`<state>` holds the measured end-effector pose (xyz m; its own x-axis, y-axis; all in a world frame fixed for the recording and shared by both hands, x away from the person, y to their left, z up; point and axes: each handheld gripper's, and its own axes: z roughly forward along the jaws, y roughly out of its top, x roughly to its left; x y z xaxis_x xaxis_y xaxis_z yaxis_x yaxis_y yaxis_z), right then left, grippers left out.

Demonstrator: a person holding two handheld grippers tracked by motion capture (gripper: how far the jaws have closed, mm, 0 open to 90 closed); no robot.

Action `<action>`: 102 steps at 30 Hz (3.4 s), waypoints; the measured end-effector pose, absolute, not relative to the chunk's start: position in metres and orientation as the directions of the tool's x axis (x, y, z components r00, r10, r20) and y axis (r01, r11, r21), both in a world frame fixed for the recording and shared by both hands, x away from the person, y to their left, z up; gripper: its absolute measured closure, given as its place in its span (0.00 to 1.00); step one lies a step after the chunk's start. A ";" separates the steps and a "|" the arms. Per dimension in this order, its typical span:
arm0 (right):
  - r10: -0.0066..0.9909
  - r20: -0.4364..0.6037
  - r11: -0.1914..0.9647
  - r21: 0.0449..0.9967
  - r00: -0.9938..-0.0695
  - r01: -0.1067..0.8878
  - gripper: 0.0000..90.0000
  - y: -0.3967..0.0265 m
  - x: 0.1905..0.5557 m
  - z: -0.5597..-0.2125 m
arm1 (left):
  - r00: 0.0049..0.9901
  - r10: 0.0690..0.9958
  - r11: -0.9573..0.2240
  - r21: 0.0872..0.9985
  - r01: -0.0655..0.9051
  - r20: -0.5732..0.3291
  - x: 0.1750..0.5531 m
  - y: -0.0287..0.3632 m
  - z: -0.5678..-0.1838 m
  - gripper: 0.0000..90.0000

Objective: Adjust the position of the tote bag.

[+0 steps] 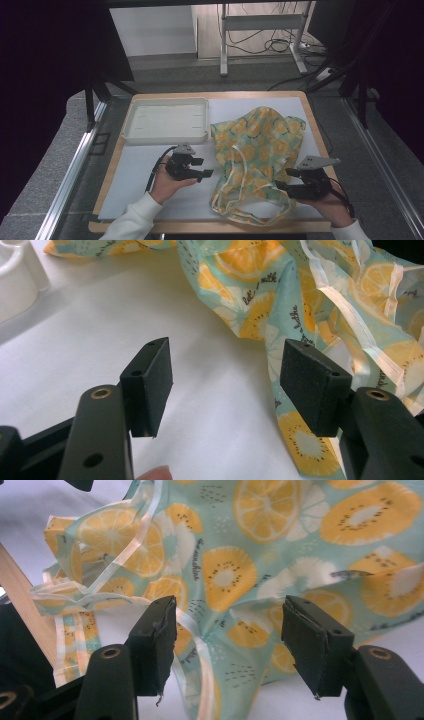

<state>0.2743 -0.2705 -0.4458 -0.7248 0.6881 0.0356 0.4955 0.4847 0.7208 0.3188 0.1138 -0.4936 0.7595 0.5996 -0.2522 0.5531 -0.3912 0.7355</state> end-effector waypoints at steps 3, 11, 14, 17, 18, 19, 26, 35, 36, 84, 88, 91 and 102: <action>0.681 0.032 0.494 0.718 -0.732 0.491 0.43 -0.268 0.274 -0.447 | 0.761 0.598 -0.394 0.734 0.553 -0.253 0.318 0.112 -0.494 0.42; 0.668 0.031 0.514 0.703 -0.744 0.491 0.43 -0.260 0.275 -0.453 | 0.769 0.590 -0.412 0.726 0.550 -0.248 0.317 0.107 -0.496 0.42; 0.666 0.029 0.519 0.700 -0.745 0.491 0.43 -0.258 0.275 -0.454 | 0.771 0.588 -0.415 0.726 0.549 -0.247 0.317 0.106 -0.497 0.42; 0.659 0.022 0.534 0.690 -0.752 0.489 0.43 -0.254 0.276 -0.457 | 0.770 0.587 -0.416 0.723 0.551 -0.249 0.317 0.104 -0.498 0.42; 0.656 0.023 0.539 0.685 -0.754 0.490 0.42 -0.252 0.277 -0.458 | 0.770 0.587 -0.417 0.723 0.551 -0.249 0.317 0.104 -0.498 0.42; 0.646 0.026 0.553 0.673 -0.763 0.491 0.42 -0.249 0.277 -0.461 | 0.771 0.587 -0.418 0.722 0.551 -0.248 0.317 0.104 -0.498 0.41; 0.645 -0.012 0.595 0.636 -0.764 0.492 0.42 -0.238 0.282 -0.473 | 0.770 0.585 -0.421 0.717 0.555 -0.253 0.318 0.104 -0.499 0.41; 0.627 -0.081 0.661 0.582 -0.775 0.474 0.42 -0.233 0.282 -0.484 | 0.767 0.588 -0.413 0.719 0.558 -0.258 0.318 0.105 -0.500 0.41; 0.627 -0.081 0.661 0.582 -0.775 0.474 0.42 -0.233 0.282 -0.484 | 0.767 0.588 -0.413 0.719 0.558 -0.258 0.318 0.105 -0.500 0.41; 0.780 -0.002 0.411 0.756 -0.625 0.510 0.99 -0.299 0.261 -0.462 | 0.812 0.539 -0.470 0.721 0.510 -0.223 0.307 0.078 -0.497 0.41; 0.777 0.001 0.414 0.752 -0.630 0.512 0.99 -0.298 0.262 -0.463 | 0.821 0.533 -0.478 0.728 0.491 -0.204 0.303 0.071 -0.495 0.42; 0.775 0.002 0.415 0.752 -0.632 0.512 0.99 -0.298 0.262 -0.463 | 0.834 0.520 -0.485 0.740 0.467 -0.185 0.299 0.064 -0.490 0.43; 0.774 0.010 0.411 0.752 -0.633 0.516 0.99 -0.298 0.263 -0.464 | 0.850 0.520 -0.572 0.705 0.420 -0.085 0.298 0.022 -0.490 0.44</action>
